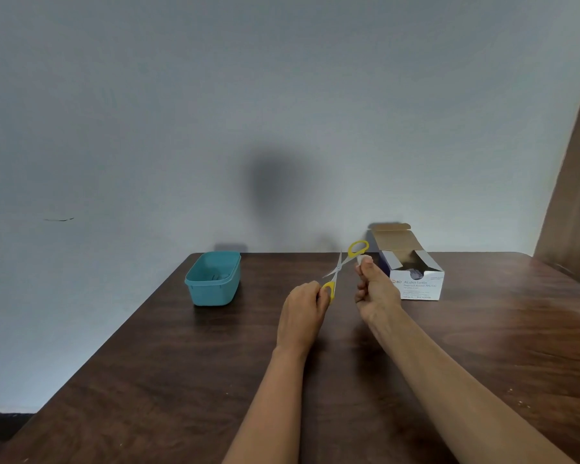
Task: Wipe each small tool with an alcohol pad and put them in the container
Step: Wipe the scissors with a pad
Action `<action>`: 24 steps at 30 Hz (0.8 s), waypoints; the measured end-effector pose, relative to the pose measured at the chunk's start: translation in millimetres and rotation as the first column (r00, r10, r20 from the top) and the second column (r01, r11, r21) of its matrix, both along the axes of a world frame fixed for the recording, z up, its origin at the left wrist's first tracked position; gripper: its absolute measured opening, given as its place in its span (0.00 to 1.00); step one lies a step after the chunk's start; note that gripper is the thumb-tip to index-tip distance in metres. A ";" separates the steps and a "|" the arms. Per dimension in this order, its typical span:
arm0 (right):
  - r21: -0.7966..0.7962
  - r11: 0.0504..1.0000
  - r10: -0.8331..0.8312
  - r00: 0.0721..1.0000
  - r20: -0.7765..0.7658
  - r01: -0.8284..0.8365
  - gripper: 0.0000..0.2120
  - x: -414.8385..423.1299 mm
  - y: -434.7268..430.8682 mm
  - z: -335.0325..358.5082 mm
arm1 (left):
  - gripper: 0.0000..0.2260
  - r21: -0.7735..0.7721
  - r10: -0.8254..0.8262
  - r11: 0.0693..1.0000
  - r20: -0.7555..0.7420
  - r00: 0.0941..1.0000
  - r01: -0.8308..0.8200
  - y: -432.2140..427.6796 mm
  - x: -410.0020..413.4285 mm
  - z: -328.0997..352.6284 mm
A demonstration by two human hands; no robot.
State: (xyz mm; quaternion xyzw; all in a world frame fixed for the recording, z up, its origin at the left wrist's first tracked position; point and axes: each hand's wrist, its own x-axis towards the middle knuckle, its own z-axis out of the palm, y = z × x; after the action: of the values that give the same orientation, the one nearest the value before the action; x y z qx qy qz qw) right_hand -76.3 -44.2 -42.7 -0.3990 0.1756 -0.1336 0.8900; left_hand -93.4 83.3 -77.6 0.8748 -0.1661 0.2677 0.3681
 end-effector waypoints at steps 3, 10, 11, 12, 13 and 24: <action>0.008 1.000 -0.013 1.000 0.007 0.013 0.02 0.0 -1.2 1.2 | 0.16 0.008 0.000 1.000 0.002 1.000 0.000 -0.4 0.4 0.2; 0.000 0.998 -0.057 0.998 0.021 0.057 0.06 5.1 -8.9 -0.6 | 0.16 0.006 -0.003 1.000 0.007 1.000 0.003 0.8 1.6 -1.1; 0.006 0.998 -0.058 0.998 0.024 0.058 0.06 5.4 -10.3 -0.8 | 0.17 0.009 0.000 1.000 0.009 1.000 0.000 0.8 2.0 -1.0; 0.014 0.998 -0.059 0.998 0.026 0.059 0.07 5.5 -11.5 -1.0 | 0.17 0.013 0.002 1.000 0.009 1.000 -0.002 0.9 2.2 -1.0; 0.022 0.998 -0.060 0.998 0.027 0.059 0.07 5.4 -12.8 -0.9 | 0.17 0.016 0.003 1.000 0.010 1.000 -0.003 0.8 2.4 -1.2; -0.074 0.996 -0.045 0.999 -0.012 0.044 0.04 6.4 -20.8 -0.5 | 0.17 0.019 -0.005 1.000 0.025 1.000 0.004 1.5 3.2 -2.2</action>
State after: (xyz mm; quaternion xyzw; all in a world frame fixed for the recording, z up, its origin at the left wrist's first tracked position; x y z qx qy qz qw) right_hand -69.9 -65.0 -43.2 -0.4282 0.1856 -0.1571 0.8703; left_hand -90.2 84.8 -79.8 0.8744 -0.1751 0.2764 0.3584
